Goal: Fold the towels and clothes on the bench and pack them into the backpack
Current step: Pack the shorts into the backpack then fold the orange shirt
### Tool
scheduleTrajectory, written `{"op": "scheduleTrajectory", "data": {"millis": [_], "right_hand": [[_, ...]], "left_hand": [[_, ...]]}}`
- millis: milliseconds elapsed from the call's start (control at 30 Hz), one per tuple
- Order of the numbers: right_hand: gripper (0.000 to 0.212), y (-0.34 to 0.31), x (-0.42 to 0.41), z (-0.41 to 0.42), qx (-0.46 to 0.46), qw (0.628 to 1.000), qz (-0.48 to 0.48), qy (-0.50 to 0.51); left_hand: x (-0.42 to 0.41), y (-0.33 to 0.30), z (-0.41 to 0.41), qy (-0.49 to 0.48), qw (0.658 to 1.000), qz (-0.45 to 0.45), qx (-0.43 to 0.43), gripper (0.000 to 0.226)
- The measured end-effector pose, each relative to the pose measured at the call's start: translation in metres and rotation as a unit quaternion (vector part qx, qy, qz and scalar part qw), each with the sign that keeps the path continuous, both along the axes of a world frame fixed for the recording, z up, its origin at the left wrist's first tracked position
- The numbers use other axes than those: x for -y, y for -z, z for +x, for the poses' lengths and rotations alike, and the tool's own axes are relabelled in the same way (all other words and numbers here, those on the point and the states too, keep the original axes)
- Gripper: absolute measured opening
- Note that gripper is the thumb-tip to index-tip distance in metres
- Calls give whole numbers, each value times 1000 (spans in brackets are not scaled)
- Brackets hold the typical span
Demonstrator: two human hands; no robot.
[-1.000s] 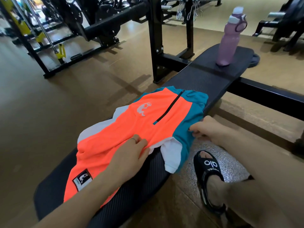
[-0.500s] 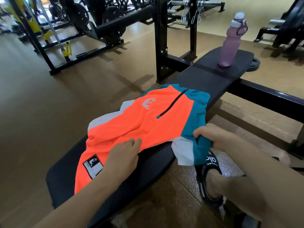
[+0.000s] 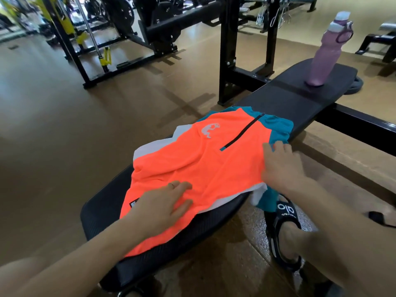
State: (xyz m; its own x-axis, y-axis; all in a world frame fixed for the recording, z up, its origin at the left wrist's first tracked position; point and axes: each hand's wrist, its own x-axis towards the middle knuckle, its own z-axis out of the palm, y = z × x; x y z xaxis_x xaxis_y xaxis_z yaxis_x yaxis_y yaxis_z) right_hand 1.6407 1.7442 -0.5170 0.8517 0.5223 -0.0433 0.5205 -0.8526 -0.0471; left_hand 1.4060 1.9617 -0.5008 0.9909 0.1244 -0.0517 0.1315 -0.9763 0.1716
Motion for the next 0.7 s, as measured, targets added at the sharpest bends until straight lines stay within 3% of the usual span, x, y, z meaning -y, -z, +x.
{"op": "scheduleTrajectory", "data": {"millis": [100, 200, 267, 333, 400, 433, 533, 700], "right_hand": [[58, -1, -35, -23, -66, 984, 118, -119], [58, 4, -70, -42, -91, 958, 156, -221], [62, 8, -93, -50, -84, 948, 142, -273], [69, 12, -112, -57, -85, 939, 113, -312], [71, 14, -127, -64, -91, 931, 83, -343], [69, 16, -133, -68, -91, 926, 72, -360], [57, 19, -144, -78, -82, 913, 45, -397], [30, 9, -150, -107, -82, 878, 64, -467]], "left_hand": [[-46, -7, 7, -127, 985, -73, 89, 44], [-105, -3, 17, -261, 951, -125, 106, 58], [-134, 1, 21, -351, 910, -200, 90, 64], [-150, 8, 26, -406, 847, -333, 86, 53], [-155, 10, 36, -404, 797, -442, 77, 40], [-156, 9, 41, -394, 791, -462, 75, 35], [-160, 10, 53, -388, 786, -479, 54, 23], [-164, 13, 47, -346, 778, -517, -89, 21]]}}
